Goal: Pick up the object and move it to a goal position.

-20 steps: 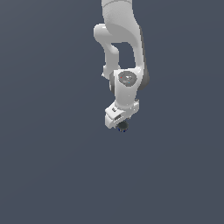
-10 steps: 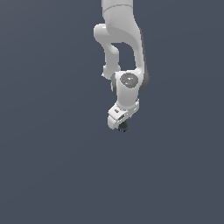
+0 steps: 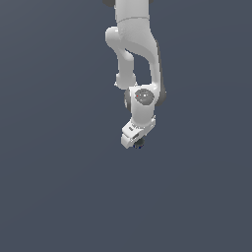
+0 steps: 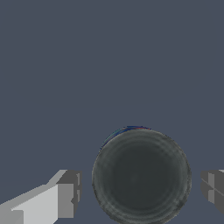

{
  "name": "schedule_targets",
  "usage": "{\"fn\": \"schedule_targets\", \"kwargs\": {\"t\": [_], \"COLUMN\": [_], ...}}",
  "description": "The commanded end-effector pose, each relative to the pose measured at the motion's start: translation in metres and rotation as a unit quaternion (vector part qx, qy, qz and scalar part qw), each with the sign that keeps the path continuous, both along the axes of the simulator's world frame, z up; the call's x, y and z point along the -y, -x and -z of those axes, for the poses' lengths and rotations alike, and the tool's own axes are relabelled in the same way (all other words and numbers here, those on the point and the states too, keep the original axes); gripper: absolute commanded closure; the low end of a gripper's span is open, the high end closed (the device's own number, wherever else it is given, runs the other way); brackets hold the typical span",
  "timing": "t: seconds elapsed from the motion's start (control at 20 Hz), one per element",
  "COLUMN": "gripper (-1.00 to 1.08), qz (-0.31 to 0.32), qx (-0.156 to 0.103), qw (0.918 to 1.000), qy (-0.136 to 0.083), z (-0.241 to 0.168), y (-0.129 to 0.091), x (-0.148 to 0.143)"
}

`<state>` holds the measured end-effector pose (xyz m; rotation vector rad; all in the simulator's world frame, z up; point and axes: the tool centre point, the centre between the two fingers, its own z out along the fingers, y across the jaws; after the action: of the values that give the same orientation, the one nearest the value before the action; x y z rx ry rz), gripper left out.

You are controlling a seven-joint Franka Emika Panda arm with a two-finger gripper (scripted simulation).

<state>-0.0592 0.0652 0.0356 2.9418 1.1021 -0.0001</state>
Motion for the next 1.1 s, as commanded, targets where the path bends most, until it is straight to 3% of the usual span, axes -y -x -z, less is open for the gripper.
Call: {"fn": "schedule_targets", "kwargs": {"t": [0.0, 0.3, 0.35, 1.05], "gripper": [-0.92, -0.92, 1.08, 1.08], "qz": [-0.001, -0.001, -0.001, -0.001], "qx": [0.000, 0.000, 0.000, 0.001], "qw": [1.0000, 1.0000, 1.0000, 1.0000], "qy": [0.000, 0.000, 0.000, 0.000], "z": [0.012, 0.022, 0.022, 0.016], "y": [0.000, 0.000, 0.000, -0.002], "x": [0.000, 0.000, 0.000, 0.003]}}
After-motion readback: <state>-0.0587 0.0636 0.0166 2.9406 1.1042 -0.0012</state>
